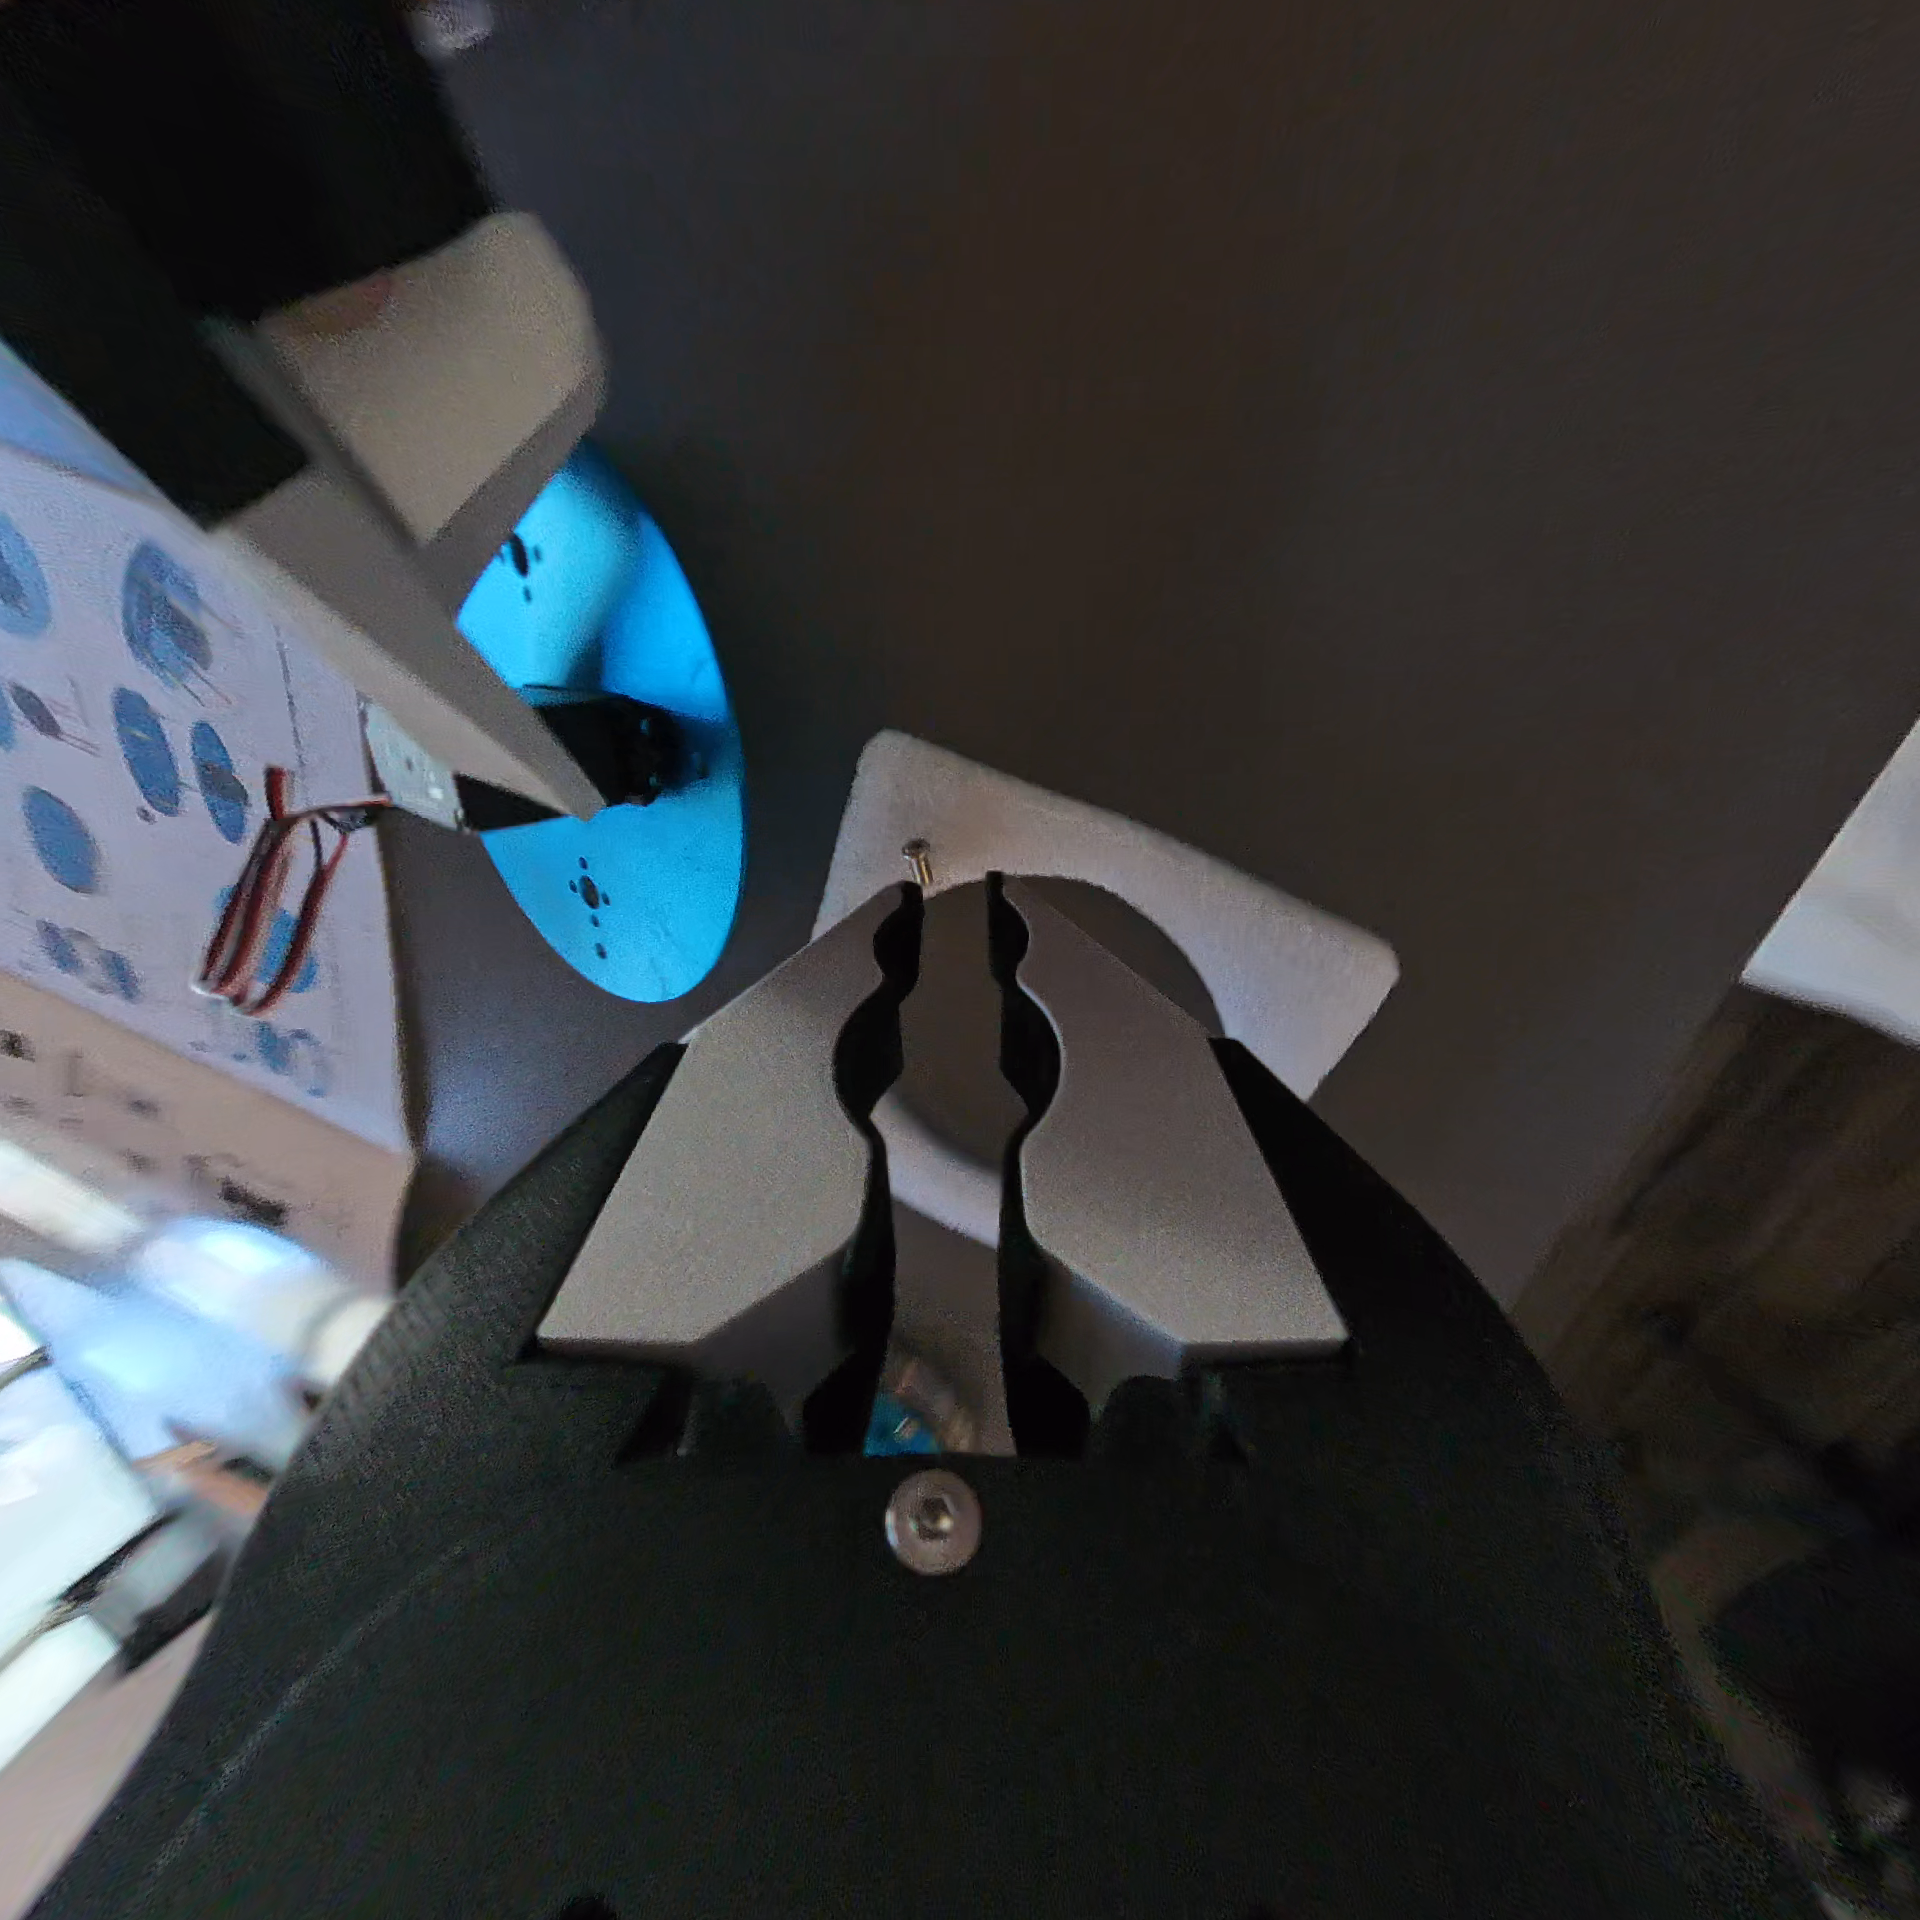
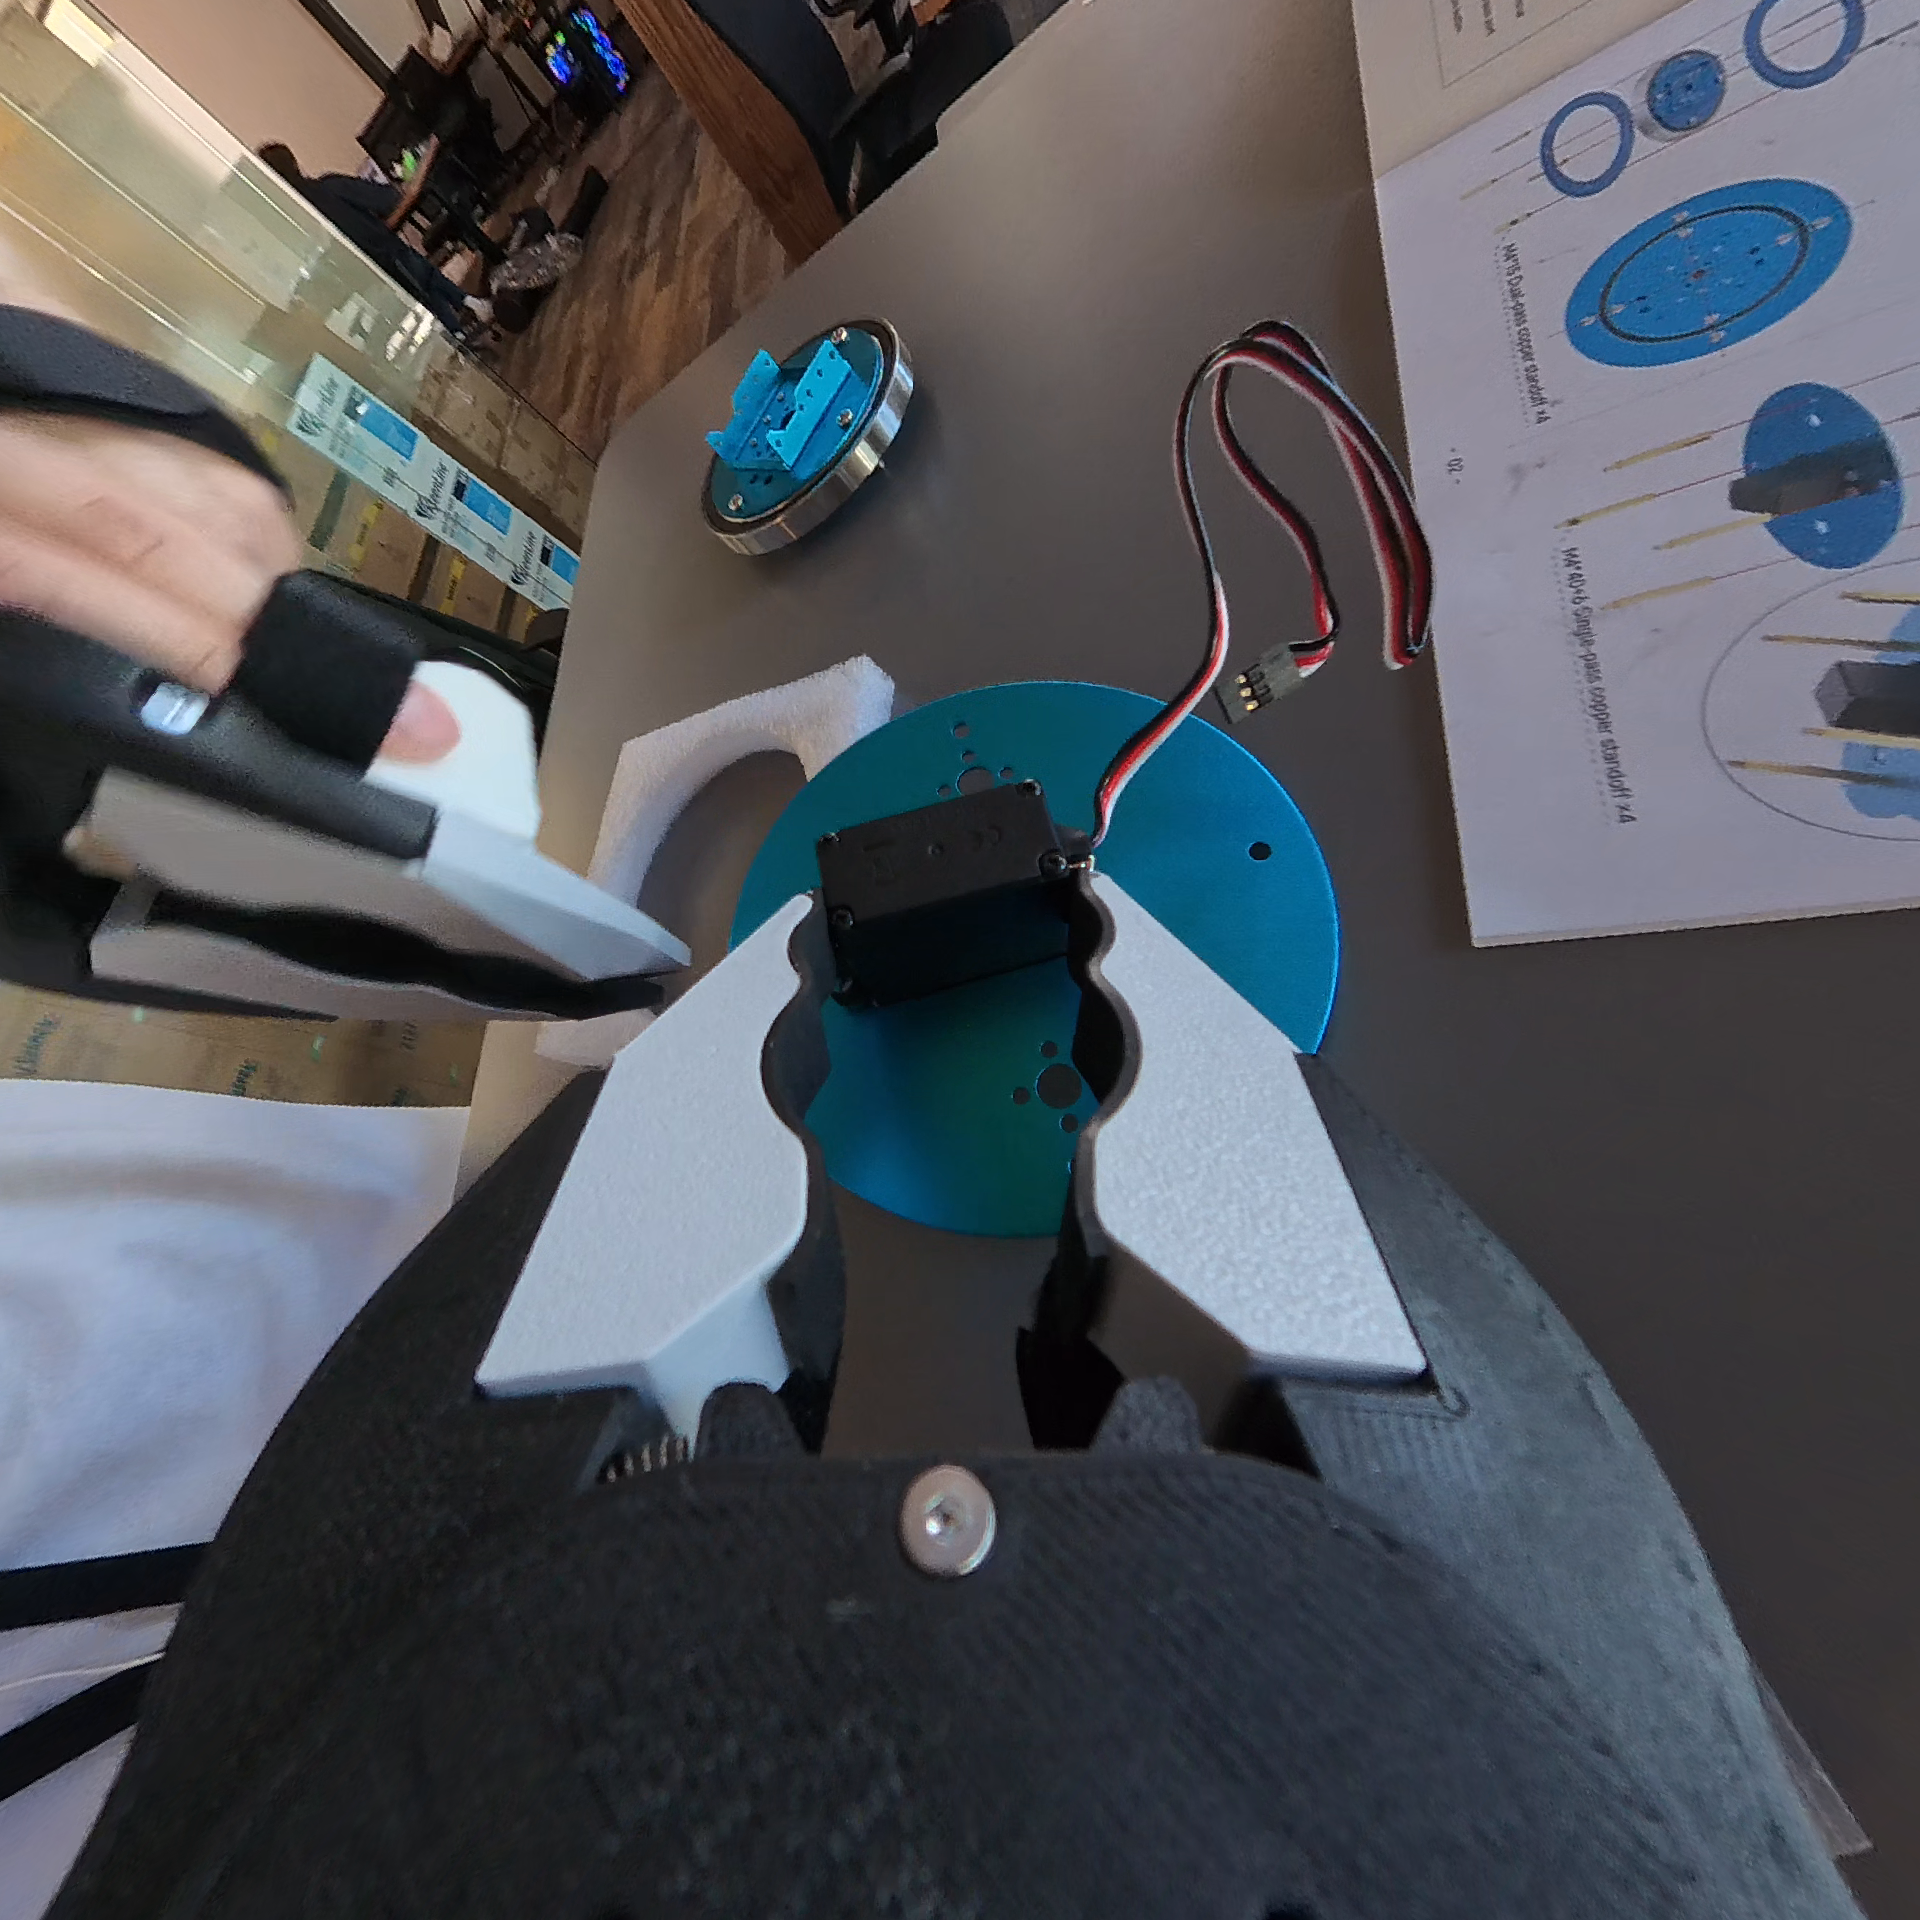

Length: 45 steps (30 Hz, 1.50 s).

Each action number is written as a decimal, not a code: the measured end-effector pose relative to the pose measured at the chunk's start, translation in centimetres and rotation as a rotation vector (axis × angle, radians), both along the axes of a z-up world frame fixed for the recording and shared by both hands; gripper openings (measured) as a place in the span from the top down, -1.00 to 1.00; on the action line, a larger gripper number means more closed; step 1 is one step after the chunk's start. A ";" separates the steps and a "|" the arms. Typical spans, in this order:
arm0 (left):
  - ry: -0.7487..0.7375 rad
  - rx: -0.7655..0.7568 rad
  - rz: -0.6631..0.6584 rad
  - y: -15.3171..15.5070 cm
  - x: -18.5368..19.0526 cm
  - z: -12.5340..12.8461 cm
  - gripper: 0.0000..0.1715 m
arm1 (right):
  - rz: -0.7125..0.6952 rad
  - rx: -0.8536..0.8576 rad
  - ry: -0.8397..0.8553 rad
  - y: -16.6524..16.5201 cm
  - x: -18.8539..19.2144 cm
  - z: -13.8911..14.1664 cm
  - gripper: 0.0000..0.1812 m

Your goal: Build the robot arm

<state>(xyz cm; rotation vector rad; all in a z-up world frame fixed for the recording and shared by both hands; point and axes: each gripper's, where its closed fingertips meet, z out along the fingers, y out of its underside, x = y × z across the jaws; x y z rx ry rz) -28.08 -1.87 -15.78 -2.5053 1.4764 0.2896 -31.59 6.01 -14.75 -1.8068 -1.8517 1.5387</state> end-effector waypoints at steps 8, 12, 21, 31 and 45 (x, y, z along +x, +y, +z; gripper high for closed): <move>-0.379 0.232 0.135 0.8 -0.9 0.0 0.84 | -0.001 0.027 0.001 -0.1 0.0 -0.2 0.51; -0.483 0.276 0.117 0.9 -0.4 -0.5 0.92 | -0.003 0.015 0.005 0.0 0.0 -0.1 0.51; -0.506 0.293 0.081 1.0 -0.5 -1.2 0.86 | -0.004 0.010 0.007 0.0 0.0 -0.2 0.51; -0.536 0.240 0.101 0.9 -1.0 -1.5 0.97 | 0.001 0.013 0.004 0.0 0.0 -0.2 0.51; 0.419 -0.122 -0.291 0.0 -2.4 0.2 0.97 | 0.004 0.070 -0.002 -0.2 0.0 -0.5 0.50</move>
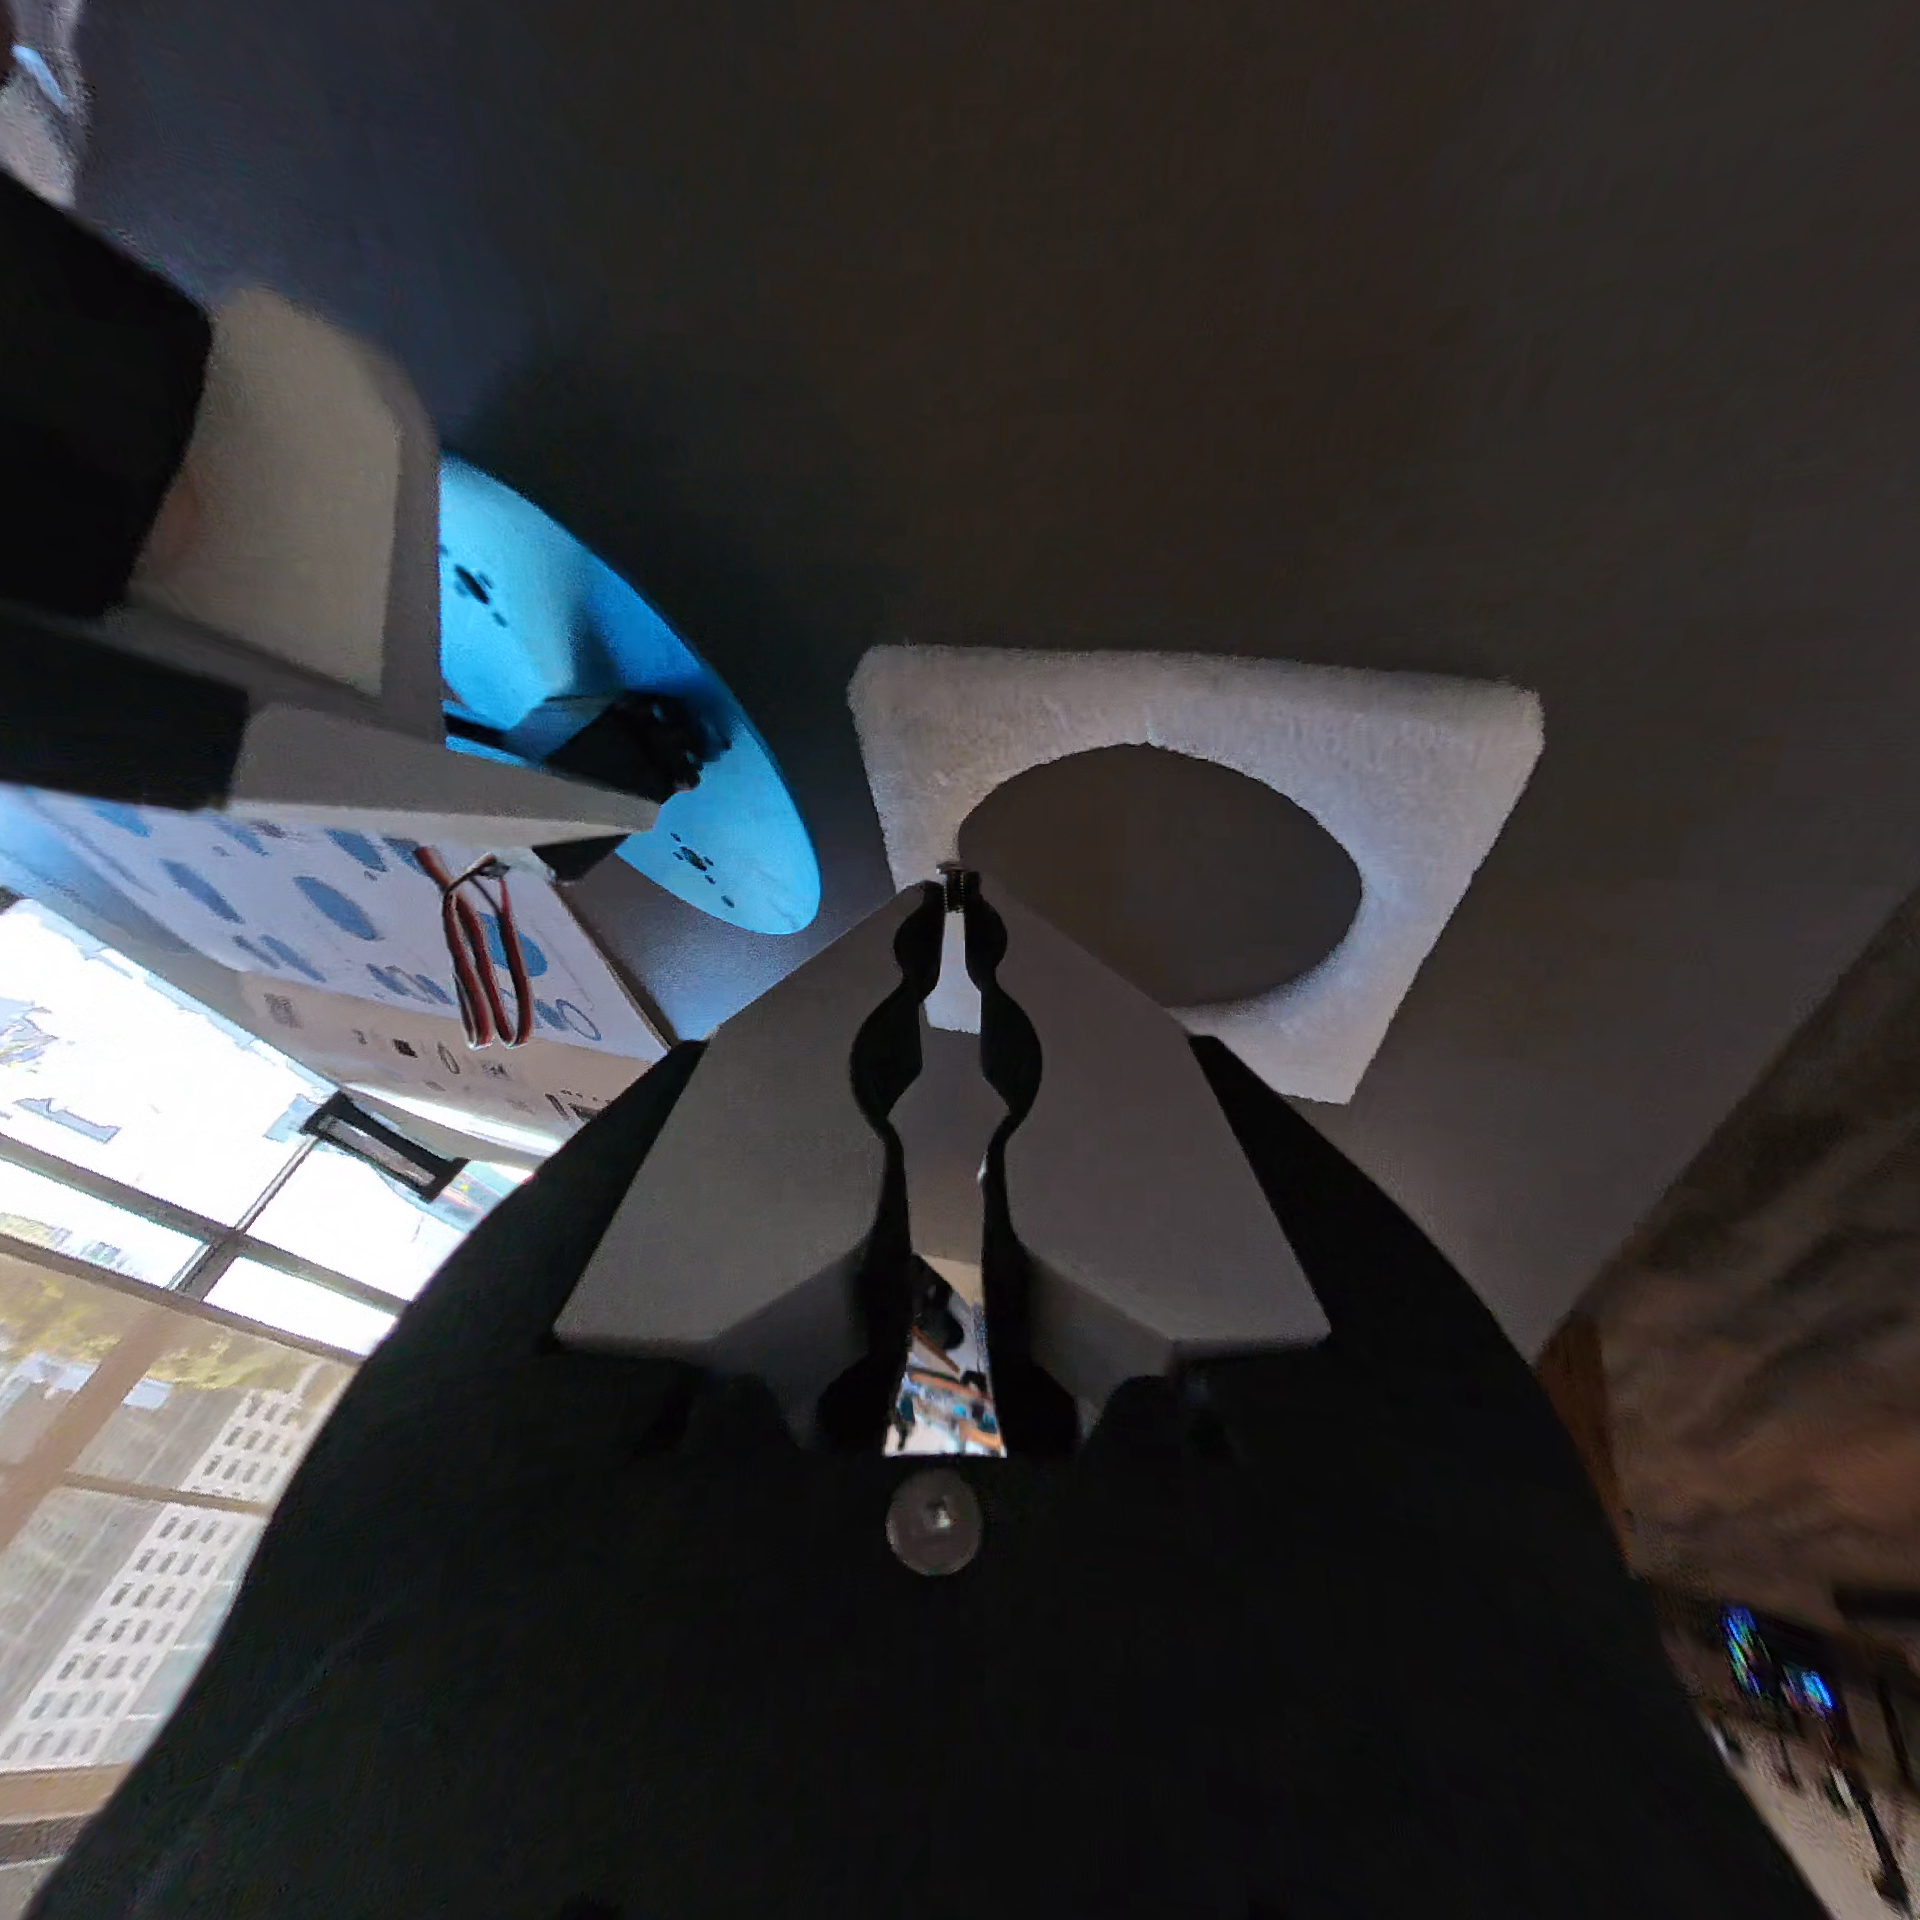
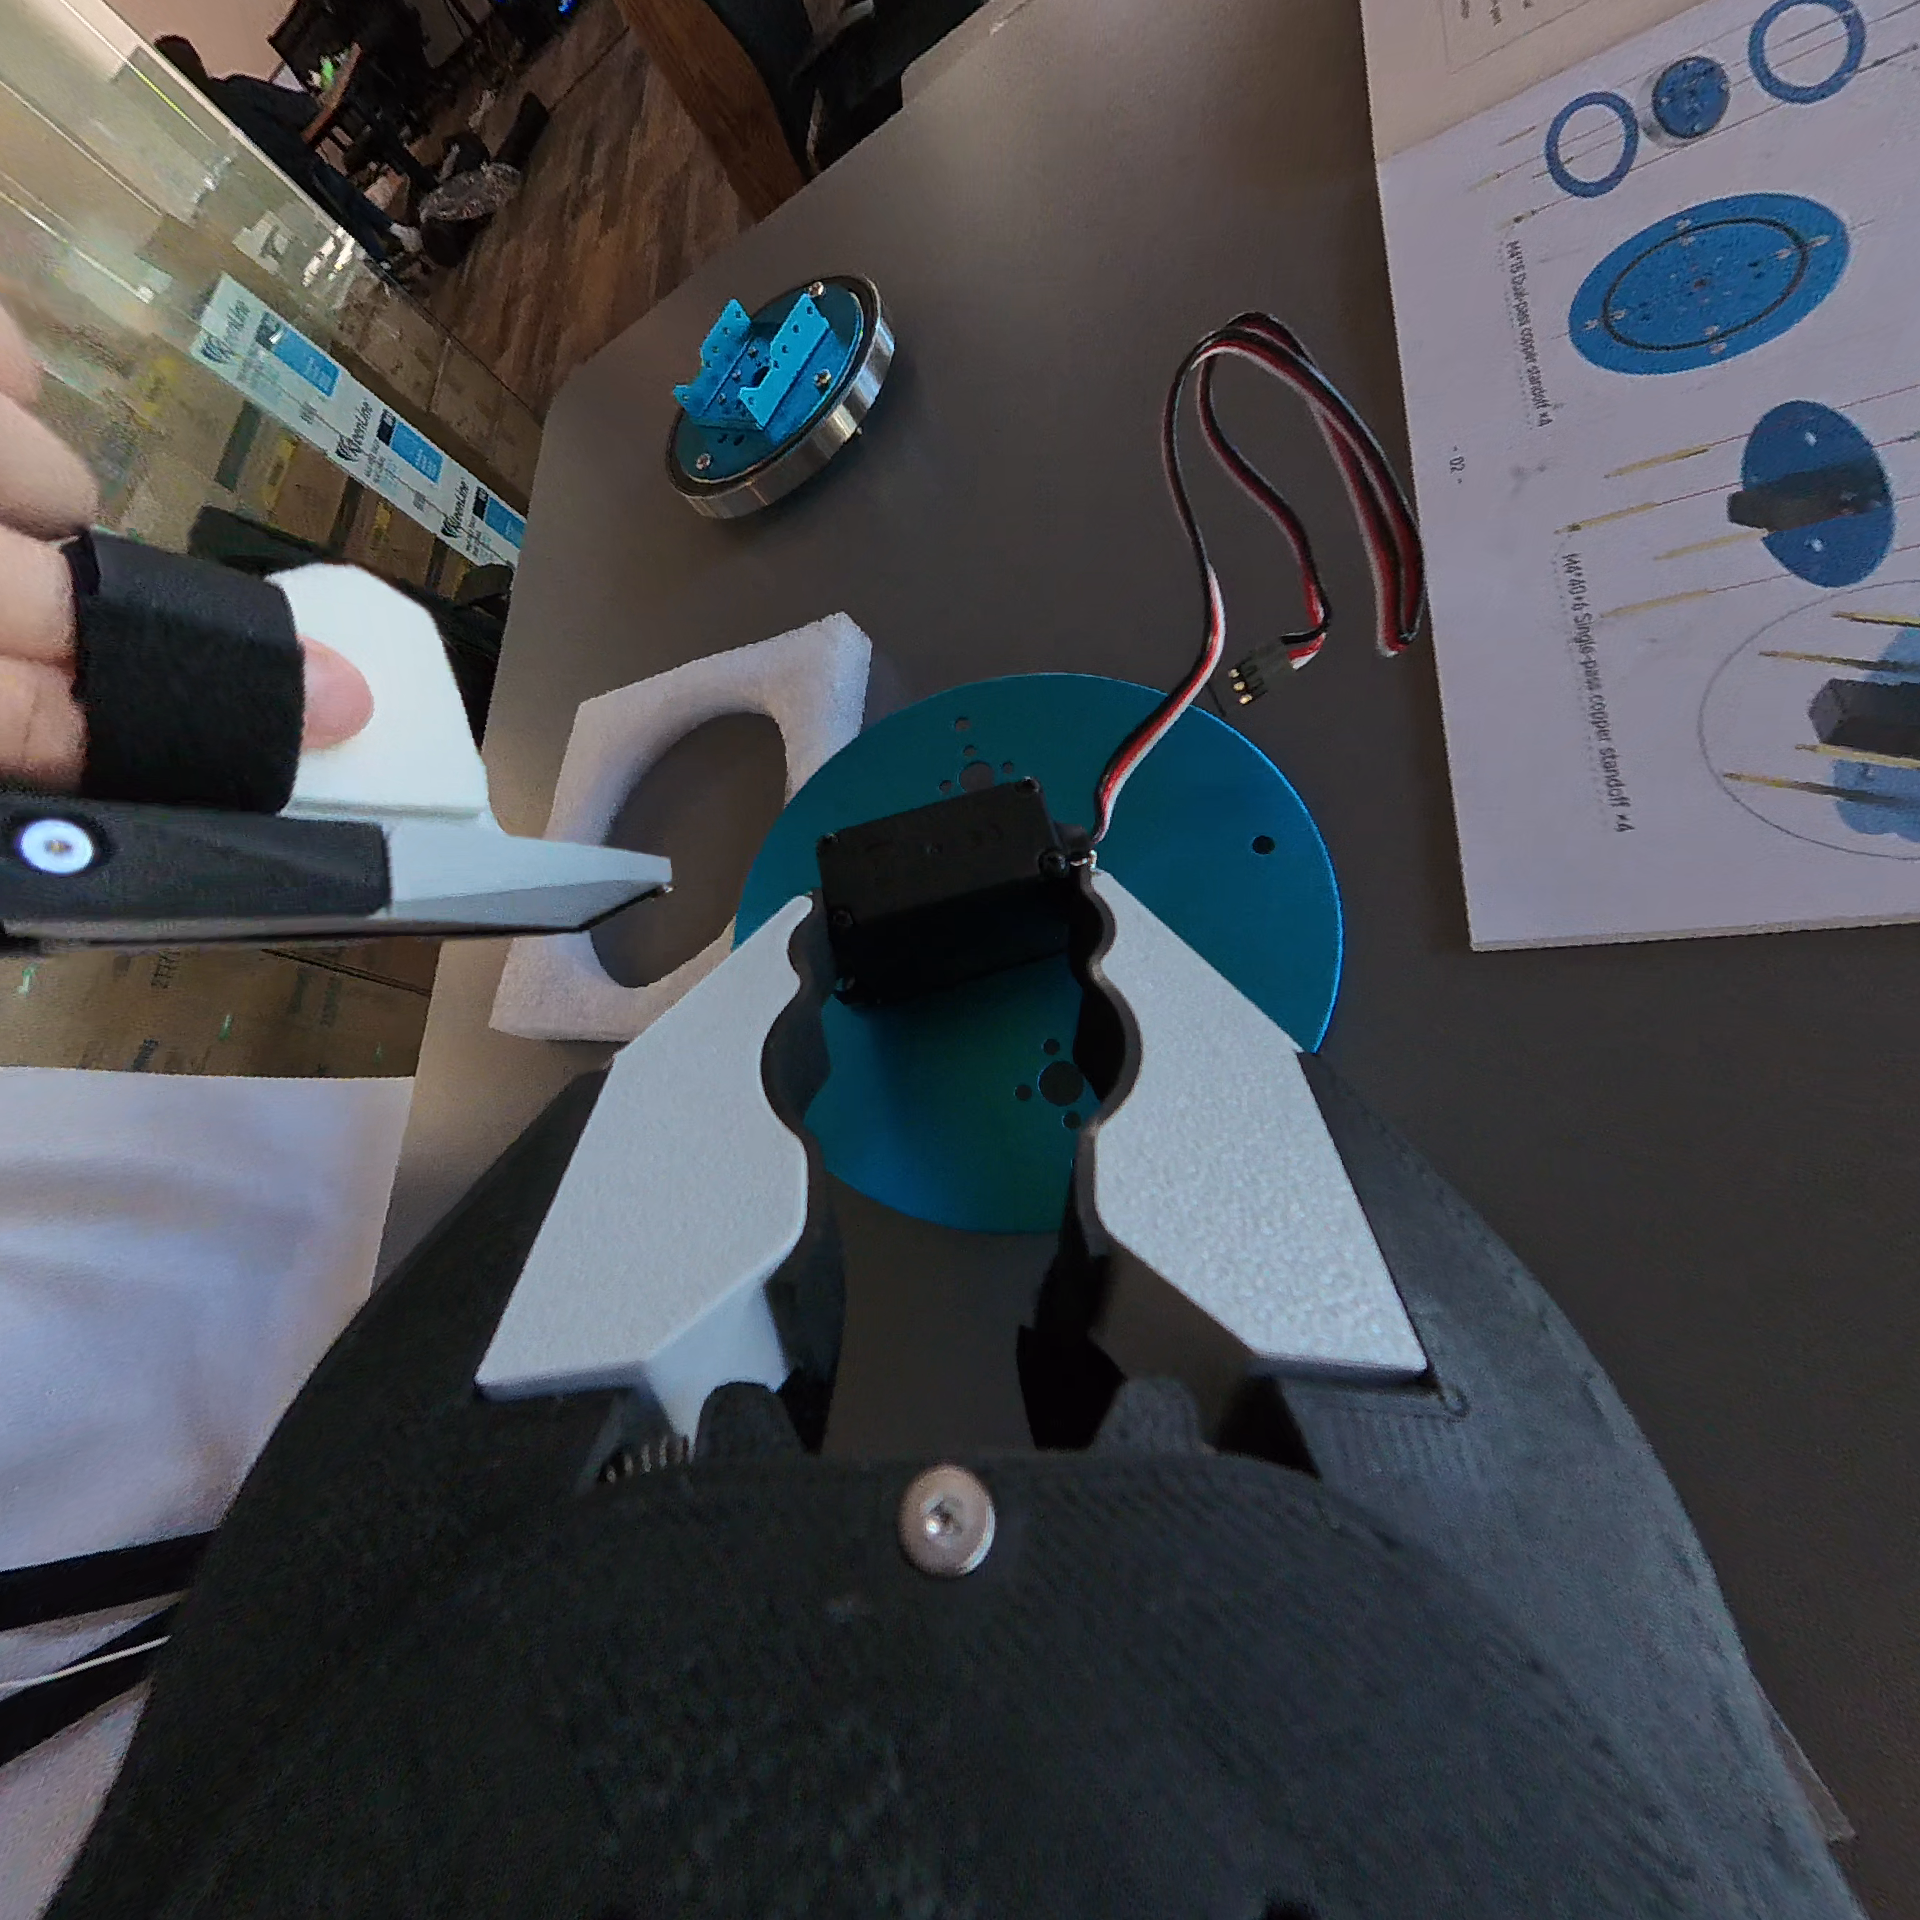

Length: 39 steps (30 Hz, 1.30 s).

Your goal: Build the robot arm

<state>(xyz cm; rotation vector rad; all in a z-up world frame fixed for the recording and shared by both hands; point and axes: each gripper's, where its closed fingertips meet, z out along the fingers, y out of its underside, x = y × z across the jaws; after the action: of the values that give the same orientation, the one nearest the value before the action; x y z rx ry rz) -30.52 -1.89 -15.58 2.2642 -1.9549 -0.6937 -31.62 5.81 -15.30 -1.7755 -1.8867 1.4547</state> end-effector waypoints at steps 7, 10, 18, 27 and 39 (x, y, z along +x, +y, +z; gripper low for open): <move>0.092 -0.174 0.099 -0.5 0.6 -0.7 0.97 | -0.004 0.028 -0.004 -0.1 0.0 -0.2 0.50; 0.137 -0.176 0.062 0.0 1.2 -0.9 0.97 | -0.005 0.030 -0.004 -0.1 -0.1 -0.3 0.50; 0.210 -0.234 0.032 0.3 1.5 -1.2 0.97 | -0.003 0.045 -0.007 -0.1 0.0 -0.4 0.46; 0.262 -0.274 0.053 0.1 0.5 -2.0 0.97 | -0.003 0.060 -0.005 -0.2 -0.1 -0.6 0.50; 0.259 -0.267 0.084 0.4 0.8 -1.8 0.81 | -0.004 0.058 -0.004 -0.2 -0.1 -0.6 0.50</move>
<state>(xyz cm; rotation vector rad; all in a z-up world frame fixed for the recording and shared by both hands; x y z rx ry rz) -29.68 -1.47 -17.36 1.9771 -1.7100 -0.6366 -31.74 5.61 -15.85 -1.7573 -1.9056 1.3816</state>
